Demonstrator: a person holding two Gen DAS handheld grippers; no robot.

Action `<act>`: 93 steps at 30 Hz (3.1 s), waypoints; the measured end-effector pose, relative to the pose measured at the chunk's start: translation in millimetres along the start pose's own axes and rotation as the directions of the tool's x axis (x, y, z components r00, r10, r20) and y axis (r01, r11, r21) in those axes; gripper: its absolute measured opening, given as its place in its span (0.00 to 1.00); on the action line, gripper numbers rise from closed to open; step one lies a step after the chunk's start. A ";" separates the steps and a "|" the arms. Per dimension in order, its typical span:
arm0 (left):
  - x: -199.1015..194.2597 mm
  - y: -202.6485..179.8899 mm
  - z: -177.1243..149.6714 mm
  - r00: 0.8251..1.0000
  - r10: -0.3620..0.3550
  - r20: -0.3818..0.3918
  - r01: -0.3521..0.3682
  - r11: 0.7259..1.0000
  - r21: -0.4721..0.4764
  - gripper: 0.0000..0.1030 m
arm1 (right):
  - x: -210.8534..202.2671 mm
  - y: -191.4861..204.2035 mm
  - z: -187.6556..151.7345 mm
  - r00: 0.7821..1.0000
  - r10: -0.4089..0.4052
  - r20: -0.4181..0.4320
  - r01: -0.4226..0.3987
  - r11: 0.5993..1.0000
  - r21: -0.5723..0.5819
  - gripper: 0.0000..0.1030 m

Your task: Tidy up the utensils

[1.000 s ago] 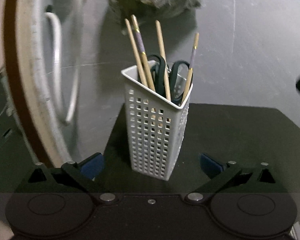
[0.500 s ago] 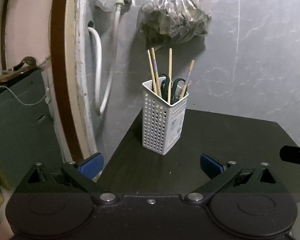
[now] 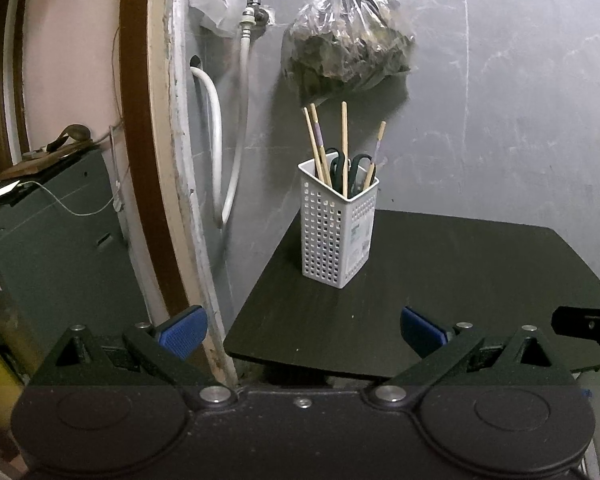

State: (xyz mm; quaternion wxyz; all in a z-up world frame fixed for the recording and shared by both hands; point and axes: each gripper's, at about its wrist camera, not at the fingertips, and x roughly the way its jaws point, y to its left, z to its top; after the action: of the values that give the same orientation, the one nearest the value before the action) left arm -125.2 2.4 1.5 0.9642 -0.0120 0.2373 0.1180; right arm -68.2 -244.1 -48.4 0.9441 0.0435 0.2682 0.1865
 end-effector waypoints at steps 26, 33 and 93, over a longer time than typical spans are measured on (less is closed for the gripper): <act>-9.8 -6.3 -17.0 1.000 -0.009 -0.019 0.010 0.999 0.031 0.99 | -7.7 -6.8 -16.5 0.998 -0.034 -0.059 0.034 0.999 -0.005 1.00; -9.8 -7.9 -17.1 1.000 -0.013 -0.024 0.014 0.999 0.036 0.99 | -7.1 -10.8 -17.1 0.997 -0.038 -0.069 0.038 0.999 0.000 1.00; 34.4 -14.1 -10.3 0.996 0.015 -0.091 -0.009 0.998 0.066 0.99 | 35.5 -24.5 -4.5 0.991 -0.035 -0.129 0.039 0.999 0.025 1.00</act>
State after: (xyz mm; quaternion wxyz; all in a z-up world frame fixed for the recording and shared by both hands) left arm -97.1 -4.5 -24.0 0.9515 0.0157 0.2847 0.1153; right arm -34.6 -253.6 -74.2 0.9275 0.0392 0.3318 0.1678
